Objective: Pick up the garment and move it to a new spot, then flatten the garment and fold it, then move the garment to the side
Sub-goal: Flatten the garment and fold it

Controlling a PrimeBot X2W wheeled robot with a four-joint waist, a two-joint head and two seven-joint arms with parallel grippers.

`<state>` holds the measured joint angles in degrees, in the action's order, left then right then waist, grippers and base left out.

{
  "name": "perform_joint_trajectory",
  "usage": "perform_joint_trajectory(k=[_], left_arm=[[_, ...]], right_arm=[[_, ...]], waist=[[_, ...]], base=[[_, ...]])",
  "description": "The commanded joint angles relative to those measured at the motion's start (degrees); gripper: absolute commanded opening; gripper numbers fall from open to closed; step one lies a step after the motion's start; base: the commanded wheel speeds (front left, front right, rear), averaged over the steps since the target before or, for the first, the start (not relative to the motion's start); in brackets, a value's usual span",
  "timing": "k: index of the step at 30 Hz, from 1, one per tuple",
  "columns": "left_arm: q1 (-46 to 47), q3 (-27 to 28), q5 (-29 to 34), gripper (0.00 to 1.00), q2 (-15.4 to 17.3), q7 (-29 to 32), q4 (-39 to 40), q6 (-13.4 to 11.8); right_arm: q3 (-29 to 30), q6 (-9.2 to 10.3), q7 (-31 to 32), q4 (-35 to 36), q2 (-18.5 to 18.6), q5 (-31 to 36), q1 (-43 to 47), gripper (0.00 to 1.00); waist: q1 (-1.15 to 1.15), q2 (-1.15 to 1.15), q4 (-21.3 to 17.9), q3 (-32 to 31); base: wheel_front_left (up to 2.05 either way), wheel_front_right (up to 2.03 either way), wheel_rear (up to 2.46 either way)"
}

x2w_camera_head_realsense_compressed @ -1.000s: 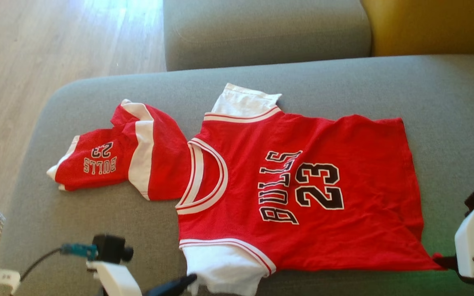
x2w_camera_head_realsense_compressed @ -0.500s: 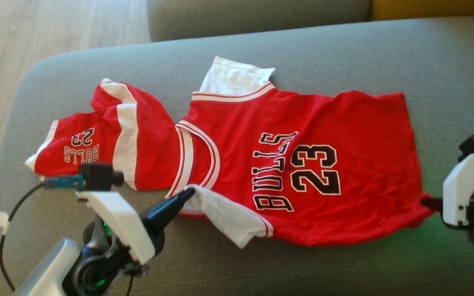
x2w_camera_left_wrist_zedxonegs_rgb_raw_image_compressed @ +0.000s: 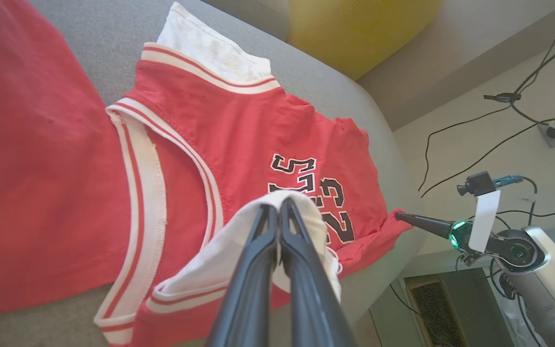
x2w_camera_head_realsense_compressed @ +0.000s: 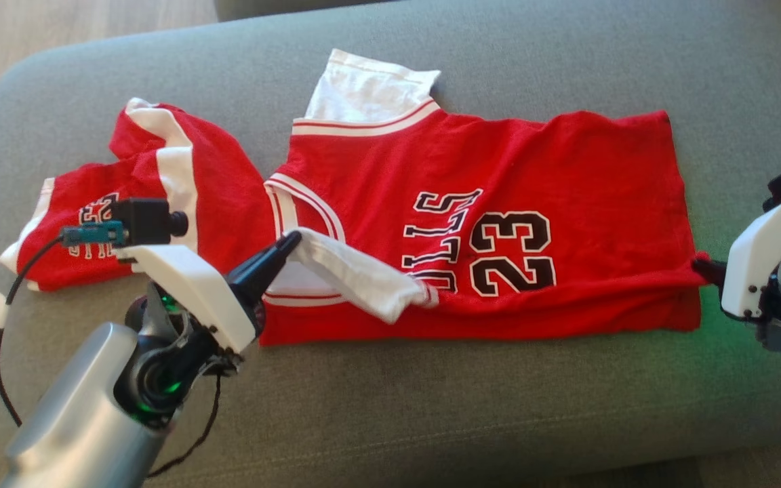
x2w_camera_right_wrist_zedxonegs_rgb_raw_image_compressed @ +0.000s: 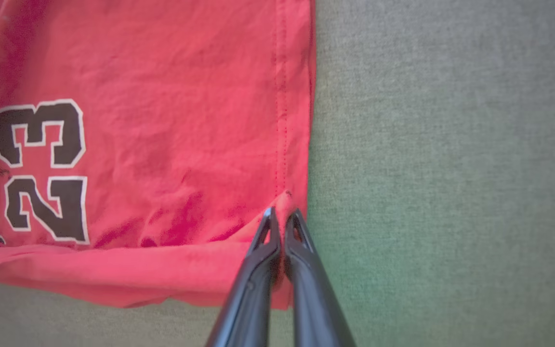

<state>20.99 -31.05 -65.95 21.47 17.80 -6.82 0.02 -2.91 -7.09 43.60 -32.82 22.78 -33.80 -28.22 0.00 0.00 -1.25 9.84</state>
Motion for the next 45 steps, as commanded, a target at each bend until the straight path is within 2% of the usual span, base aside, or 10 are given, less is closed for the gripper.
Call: perform_joint_trajectory(k=[1, 14, 19, 25, 26, 27, 28, 37, 41, 45], left_arm=[[3.4, 2.7, 0.6, 0.0, 1.2, -0.8, 1.1, 0.3], [8.1, 3.8, 2.5, 0.0, -0.4, -4.3, -6.0, 0.4], [9.7, 4.4, 2.9, 0.0, -1.7, -6.1, -9.2, -0.2], [11.0, 3.2, 4.2, 0.0, -2.4, -6.6, -12.3, 0.4], [11.1, 2.9, 4.4, 0.0, -2.5, -6.4, -12.9, 0.3], [11.4, 2.5, 4.9, 0.36, -2.5, -6.3, -13.4, 0.2], [11.6, 2.1, 5.5, 1.0, -2.4, -6.4, -13.9, -0.1], [12.9, 3.2, 10.0, 1.0, -3.3, -14.9, -15.5, -3.2], [12.1, 5.9, 10.6, 1.0, -4.5, -22.0, -12.9, -4.0], [9.8, 7.7, 12.9, 1.0, -5.2, -29.5, -8.5, -5.3]], right_arm=[[-0.6, -0.4, -0.9, 1.5, 0.4, 0.1, -2.0, 0.0], [-3.1, -0.4, -8.6, -3.4, 0.0, -1.3, -7.0, 0.0], [-4.2, -0.4, -10.4, -5.2, 0.4, -2.0, -8.2, 0.0], [-5.8, -0.4, -11.6, -6.8, 0.6, -2.8, -9.3, 0.0], [-6.2, -0.4, -11.8, -7.0, 0.6, -2.9, -9.4, 0.05], [-6.6, -0.4, -12.2, -7.0, 0.7, -2.9, -9.6, 1.0], [-6.7, -0.4, -12.6, -7.4, 0.6, -3.2, -9.7, 1.0], [-4.7, -0.4, -18.6, -9.9, 0.2, -3.6, -10.9, 1.0], [-4.4, -0.4, -23.3, -6.7, 0.5, -4.9, -9.9, 1.0], [-4.7, -0.4, -31.8, 0.4, 0.8, -4.9, -6.8, 1.0]], waist=[[0.0, 0.0, -0.4, 0.6], [0.0, 0.0, -1.4, 4.1], [0.0, 0.0, -1.4, 4.9], [0.0, 0.0, -1.6, 5.5], [0.0, 0.0, -1.6, 5.5], [0.0, 0.0, -1.6, 5.6], [0.0, 0.0, -1.6, 5.6], [0.0, 0.0, -1.3, 3.9], [0.0, 0.0, -0.9, 2.0], [0.0, 0.0, -0.6, -0.4]], base=[[0.0, 0.0, 0.0], [0.0, 0.0, 0.0], [0.0, 0.0, 0.0], [0.0, 0.0, 0.0], [0.0, 0.0, 0.0], [0.0, 0.0, 0.0], [0.0, 0.0, 0.0], [0.0, 0.0, 0.0], [0.0, 0.0, 0.0], [0.0, 0.0, 0.0]])
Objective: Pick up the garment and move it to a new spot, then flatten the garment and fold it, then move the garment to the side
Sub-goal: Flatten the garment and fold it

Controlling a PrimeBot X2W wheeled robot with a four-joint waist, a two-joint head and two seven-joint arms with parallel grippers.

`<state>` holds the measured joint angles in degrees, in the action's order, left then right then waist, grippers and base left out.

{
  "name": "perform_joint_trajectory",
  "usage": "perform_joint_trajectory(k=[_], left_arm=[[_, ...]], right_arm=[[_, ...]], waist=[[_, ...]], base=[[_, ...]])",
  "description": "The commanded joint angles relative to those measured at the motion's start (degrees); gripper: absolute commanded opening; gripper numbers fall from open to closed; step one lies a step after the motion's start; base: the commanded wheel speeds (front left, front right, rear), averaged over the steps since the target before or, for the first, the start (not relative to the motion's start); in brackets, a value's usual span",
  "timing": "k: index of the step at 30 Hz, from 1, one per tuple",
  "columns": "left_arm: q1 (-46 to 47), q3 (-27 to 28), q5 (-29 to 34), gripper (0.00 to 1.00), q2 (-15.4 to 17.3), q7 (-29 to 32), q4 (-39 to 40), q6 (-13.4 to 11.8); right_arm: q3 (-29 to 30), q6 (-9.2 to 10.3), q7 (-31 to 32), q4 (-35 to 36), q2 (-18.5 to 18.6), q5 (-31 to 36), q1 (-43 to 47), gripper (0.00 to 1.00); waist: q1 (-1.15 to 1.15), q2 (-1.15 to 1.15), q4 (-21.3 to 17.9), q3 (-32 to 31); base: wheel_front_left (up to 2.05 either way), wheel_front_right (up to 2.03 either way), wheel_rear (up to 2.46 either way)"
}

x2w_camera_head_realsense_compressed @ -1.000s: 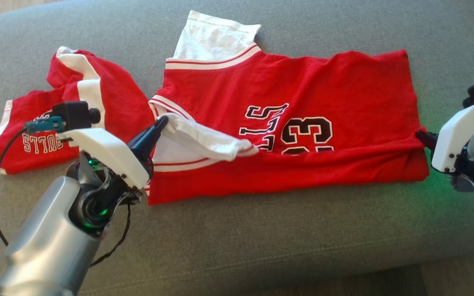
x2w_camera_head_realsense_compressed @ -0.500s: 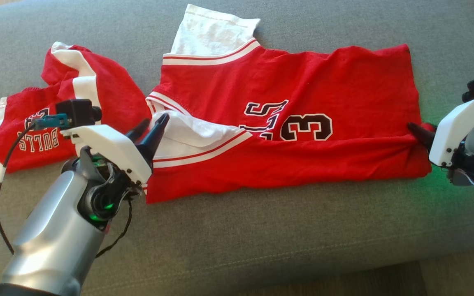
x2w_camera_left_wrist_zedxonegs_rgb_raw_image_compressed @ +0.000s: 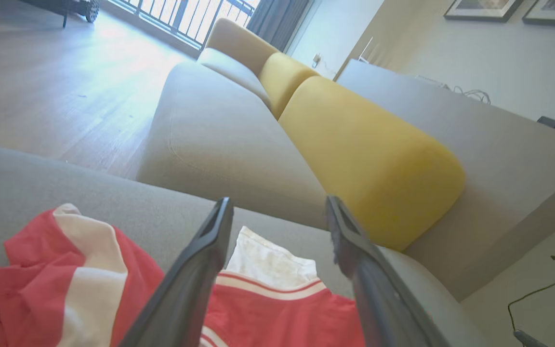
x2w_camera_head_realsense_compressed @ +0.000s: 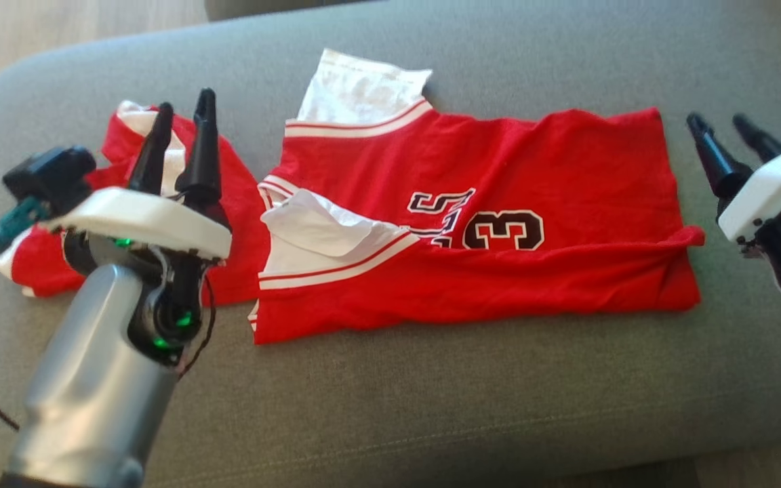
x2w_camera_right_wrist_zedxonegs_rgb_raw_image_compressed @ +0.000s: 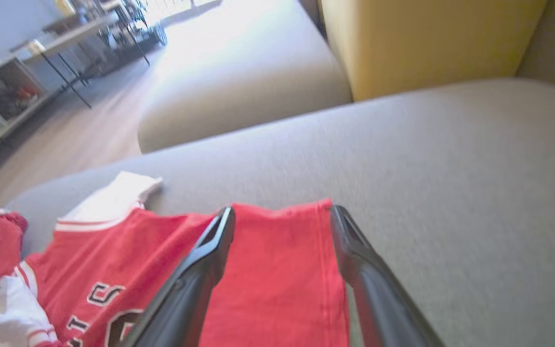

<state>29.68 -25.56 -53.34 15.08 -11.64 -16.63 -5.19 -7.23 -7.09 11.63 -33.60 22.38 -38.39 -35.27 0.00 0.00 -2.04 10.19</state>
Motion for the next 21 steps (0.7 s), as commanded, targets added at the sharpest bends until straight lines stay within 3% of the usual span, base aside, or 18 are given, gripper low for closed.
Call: perform_joint_trajectory(k=[1, 5, 10, 14, 21], left_arm=[[0.1, 2.7, 0.9, 1.0, 0.9, -1.2, 2.6, -0.6], [-5.6, 4.1, 6.7, 1.0, 0.2, -3.2, 8.7, -2.4], [-12.9, 7.8, 13.4, 1.0, -3.4, -3.3, 13.4, -3.7], [-19.6, 9.7, 17.1, 1.0, -7.4, -3.3, 13.9, -3.1], [-26.0, 8.6, 23.3, 1.0, -10.7, -3.3, 9.1, -0.7]], right_arm=[[-0.3, -0.4, -2.3, 3.1, 1.1, 0.1, 1.2, 1.0], [1.7, -0.4, -13.4, 11.5, -0.2, 4.3, 7.6, 1.0], [5.7, -0.4, -20.5, 18.7, -4.4, 11.3, 17.0, 1.0], [9.5, -0.4, -22.6, 23.3, -9.9, 16.4, 24.2, 1.0], [13.4, -0.4, -22.5, 28.6, -17.3, 19.8, 31.6, 1.0]], waist=[[0.0, 0.0, 0.2, -1.3], [0.0, 0.0, 0.7, -4.6], [0.0, 0.0, 1.0, -8.0], [0.0, 0.0, 1.0, -10.1], [0.0, 0.0, 0.4, -10.0]], base=[[0.0, 0.0, 0.0], [0.0, 0.0, 0.0], [0.0, 0.0, 0.0], [0.0, 0.0, 0.0], [0.0, 0.0, 0.0]])
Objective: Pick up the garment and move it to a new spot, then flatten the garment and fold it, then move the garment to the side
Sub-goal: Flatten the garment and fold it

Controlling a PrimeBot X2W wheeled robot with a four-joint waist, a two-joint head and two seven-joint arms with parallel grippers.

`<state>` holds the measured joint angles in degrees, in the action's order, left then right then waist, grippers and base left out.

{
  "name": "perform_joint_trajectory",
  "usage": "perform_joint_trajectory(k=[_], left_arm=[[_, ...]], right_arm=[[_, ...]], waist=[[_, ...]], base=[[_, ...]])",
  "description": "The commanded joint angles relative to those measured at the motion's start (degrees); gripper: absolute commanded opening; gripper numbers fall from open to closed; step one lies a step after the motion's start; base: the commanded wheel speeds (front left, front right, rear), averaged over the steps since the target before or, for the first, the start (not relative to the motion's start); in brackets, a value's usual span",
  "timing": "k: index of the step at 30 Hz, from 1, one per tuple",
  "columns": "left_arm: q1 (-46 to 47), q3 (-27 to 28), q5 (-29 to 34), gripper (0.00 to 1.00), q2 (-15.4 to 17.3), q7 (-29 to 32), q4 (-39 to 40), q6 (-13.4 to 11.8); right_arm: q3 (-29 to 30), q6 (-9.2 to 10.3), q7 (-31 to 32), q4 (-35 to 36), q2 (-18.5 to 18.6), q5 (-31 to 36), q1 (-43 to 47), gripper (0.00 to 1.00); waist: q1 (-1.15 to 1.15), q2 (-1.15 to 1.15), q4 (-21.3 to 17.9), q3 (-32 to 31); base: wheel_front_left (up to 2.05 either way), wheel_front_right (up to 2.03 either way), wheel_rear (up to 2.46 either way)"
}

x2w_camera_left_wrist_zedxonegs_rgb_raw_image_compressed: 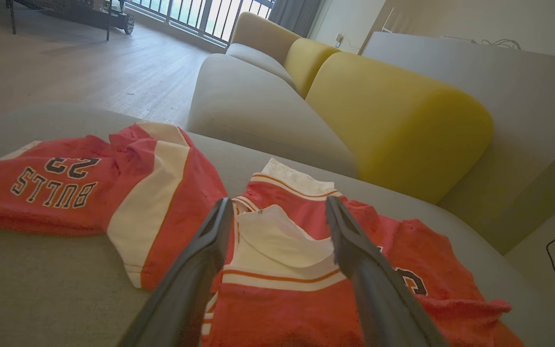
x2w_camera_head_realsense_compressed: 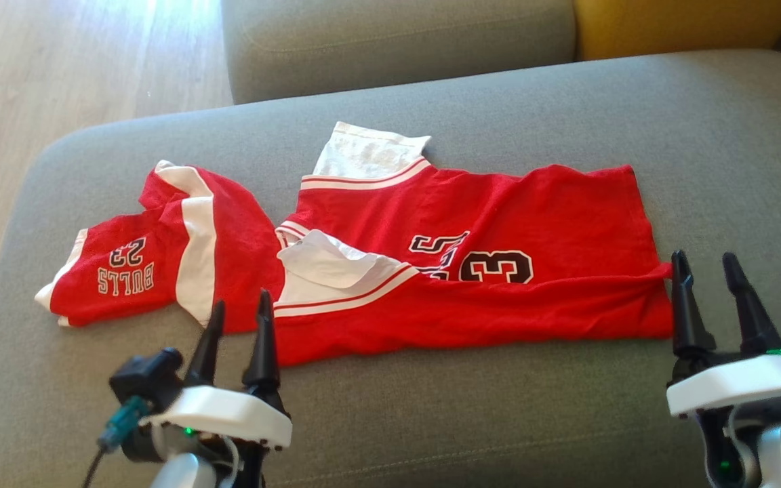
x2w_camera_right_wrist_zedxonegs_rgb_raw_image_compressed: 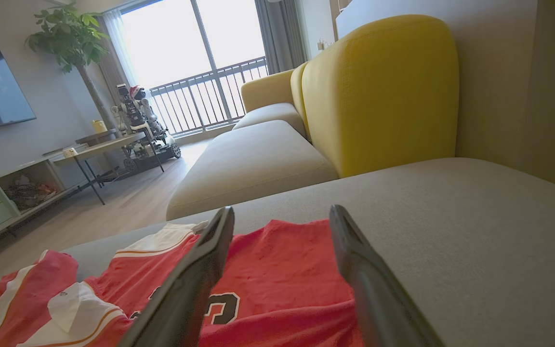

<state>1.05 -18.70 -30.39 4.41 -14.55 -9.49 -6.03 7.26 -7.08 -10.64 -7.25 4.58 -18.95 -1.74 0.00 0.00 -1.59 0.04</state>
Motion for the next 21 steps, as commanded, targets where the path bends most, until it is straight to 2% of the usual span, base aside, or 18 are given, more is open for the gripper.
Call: perform_joint_trajectory(k=[1, 9, 16, 21], left_arm=[[2.3, 1.7, 0.8, 1.0, -0.3, -0.4, 1.2, 0.3], [2.4, 2.2, 1.4, 1.0, -1.4, -0.4, -5.1, 0.8], [4.3, -1.5, -0.5, 1.0, -1.5, 0.3, -12.4, -0.8], [7.3, -1.8, -4.9, 1.0, -1.5, 0.9, -17.8, -3.7]], right_arm=[[-1.1, -0.41, -0.1, 2.8, 0.1, 0.7, -1.4, 1.0], [-1.1, -0.41, 1.6, 6.0, -1.2, 1.3, -0.7, 1.0], [-2.1, -0.41, 2.4, 7.2, -1.5, 1.4, -0.9, 1.0], [-3.1, -0.41, 2.9, 8.2, -1.6, 1.4, -1.3, 1.0]], waist=[[0.0, 0.0, -0.2, 0.2], [0.0, 0.0, -1.5, 1.0], [0.0, 0.0, -3.0, 2.2], [0.0, 0.0, -4.7, 3.4]], base=[[0.0, 0.0, 0.0], [0.0, 0.0, 0.0], [0.0, 0.0, 0.0], [0.0, 0.0, 0.0]])
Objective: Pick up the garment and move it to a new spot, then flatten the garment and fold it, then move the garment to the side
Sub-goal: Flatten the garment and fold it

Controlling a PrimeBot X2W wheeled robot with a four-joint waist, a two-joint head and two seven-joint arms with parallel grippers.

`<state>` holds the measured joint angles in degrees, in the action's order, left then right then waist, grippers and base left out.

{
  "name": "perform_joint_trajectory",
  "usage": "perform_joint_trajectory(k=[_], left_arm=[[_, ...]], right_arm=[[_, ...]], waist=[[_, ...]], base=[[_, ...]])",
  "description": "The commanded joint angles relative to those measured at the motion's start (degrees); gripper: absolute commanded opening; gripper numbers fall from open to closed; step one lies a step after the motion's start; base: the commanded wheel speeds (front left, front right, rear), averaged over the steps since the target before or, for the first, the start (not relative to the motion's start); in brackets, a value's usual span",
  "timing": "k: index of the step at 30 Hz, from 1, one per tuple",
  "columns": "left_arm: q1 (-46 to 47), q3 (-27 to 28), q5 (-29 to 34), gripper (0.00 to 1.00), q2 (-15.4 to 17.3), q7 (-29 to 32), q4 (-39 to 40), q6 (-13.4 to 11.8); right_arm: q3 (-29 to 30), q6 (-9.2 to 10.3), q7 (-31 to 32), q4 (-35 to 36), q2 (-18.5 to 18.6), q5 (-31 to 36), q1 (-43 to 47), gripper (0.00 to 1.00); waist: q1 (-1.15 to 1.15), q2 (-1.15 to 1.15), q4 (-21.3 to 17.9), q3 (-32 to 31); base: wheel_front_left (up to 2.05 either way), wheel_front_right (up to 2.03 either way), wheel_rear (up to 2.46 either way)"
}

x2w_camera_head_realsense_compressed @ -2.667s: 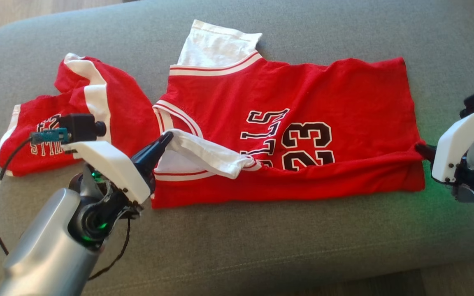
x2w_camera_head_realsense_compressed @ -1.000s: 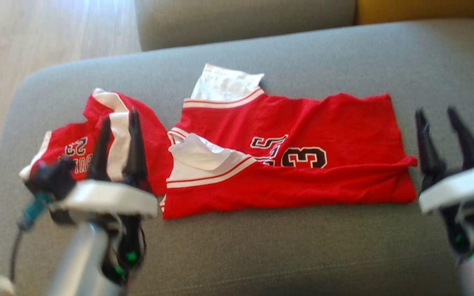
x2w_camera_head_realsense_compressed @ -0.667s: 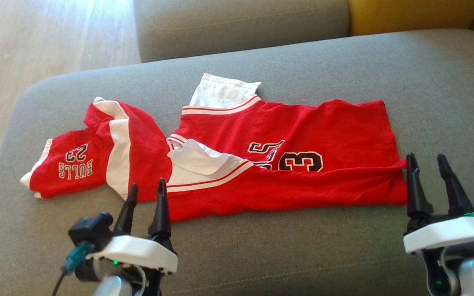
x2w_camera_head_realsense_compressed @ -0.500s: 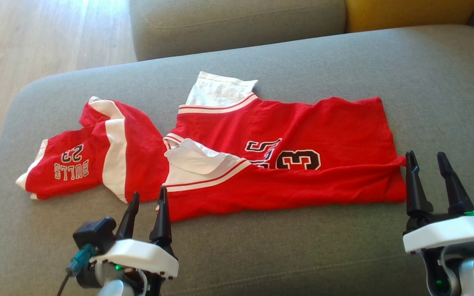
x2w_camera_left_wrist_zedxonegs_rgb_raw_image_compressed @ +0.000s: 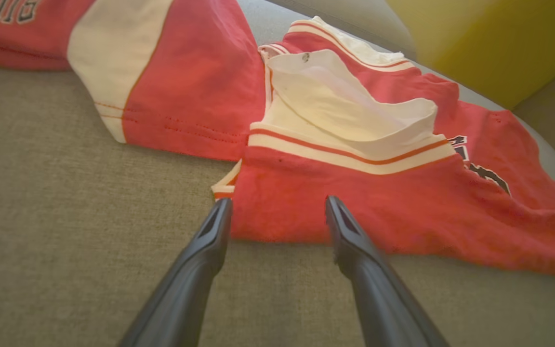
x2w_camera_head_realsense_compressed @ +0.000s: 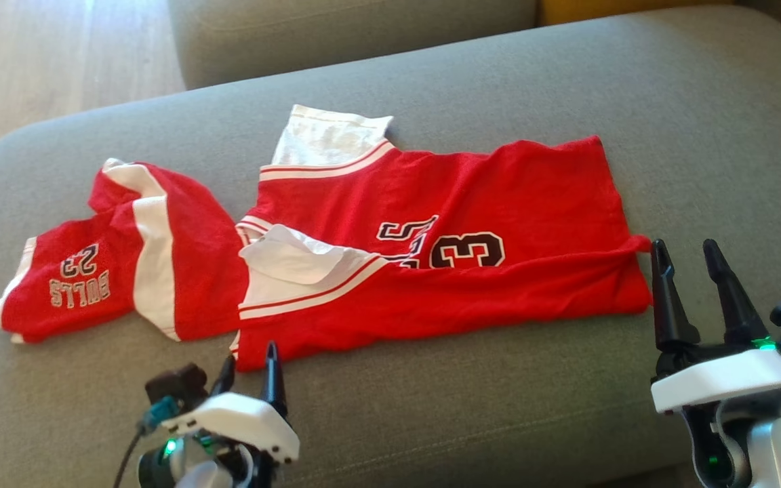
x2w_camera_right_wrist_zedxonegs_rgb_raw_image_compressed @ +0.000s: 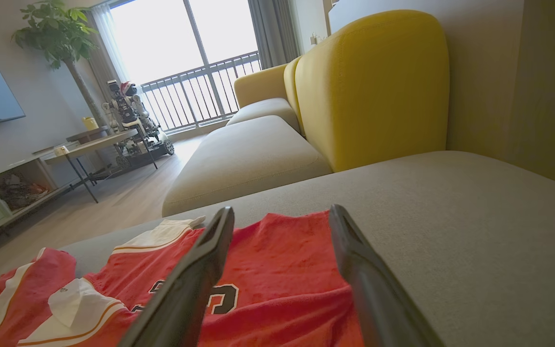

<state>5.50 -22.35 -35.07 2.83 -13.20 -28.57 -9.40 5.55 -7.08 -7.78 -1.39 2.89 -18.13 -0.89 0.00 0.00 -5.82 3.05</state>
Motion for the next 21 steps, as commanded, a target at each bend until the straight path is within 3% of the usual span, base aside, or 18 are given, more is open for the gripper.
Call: perform_joint_trajectory(k=[1, 8, 12, 17, 18, 19, 21], left_arm=[[3.4, 2.1, -0.9, 1.0, 0.1, -0.5, 0.2, -1.1], [5.7, 2.9, -2.8, 1.0, 0.1, -1.0, -6.2, -4.1], [6.6, 2.4, -4.2, 1.0, 0.1, -0.7, -9.0, -4.0], [8.4, 1.1, -6.5, 0.98, 0.1, 0.1, -11.0, -2.1], [8.7, 0.5, -6.8, 0.35, 0.1, 0.5, -11.3, -1.6], [8.9, -0.1, -7.2, 0.0, 0.1, 0.8, -11.4, -1.2], [9.4, -1.2, -7.7, 0.0, 0.1, 1.0, -11.6, -0.5]], right_arm=[[-1.5, -0.41, 0.2, 2.4, 0.1, 0.7, -2.2, 1.0], [-1.5, -0.41, 0.3, 2.9, 0.1, 0.7, -2.0, 1.0], [-1.7, -0.41, 0.4, 3.0, 0.1, 0.6, -1.9, 1.0], [-1.8, -0.41, 0.4, 3.0, 0.0, 0.6, -2.3, 1.0], [-1.6, -0.41, 0.4, 2.9, 0.0, 0.6, -2.4, 1.0], [-1.2, -0.41, 0.4, 2.7, 0.0, 0.6, -2.5, 1.0], [-0.3, -0.41, 0.6, 2.1, 0.0, 0.7, -2.7, 1.0]], waist=[[0.0, 0.0, -0.8, 0.5], [0.0, 0.0, -2.0, 1.0], [0.0, 0.0, -2.3, 1.2], [0.0, 0.0, -2.4, 2.0], [0.0, 0.0, -2.4, 2.1], [0.0, 0.0, -2.4, 2.2], [0.0, 0.0, -2.2, 2.5]], base=[[0.0, 0.0, 0.0], [0.0, 0.0, 0.0], [0.0, 0.0, 0.0], [0.0, 0.0, 0.0], [0.0, 0.0, 0.0], [0.0, 0.0, 0.0], [0.0, 0.0, 0.0]])
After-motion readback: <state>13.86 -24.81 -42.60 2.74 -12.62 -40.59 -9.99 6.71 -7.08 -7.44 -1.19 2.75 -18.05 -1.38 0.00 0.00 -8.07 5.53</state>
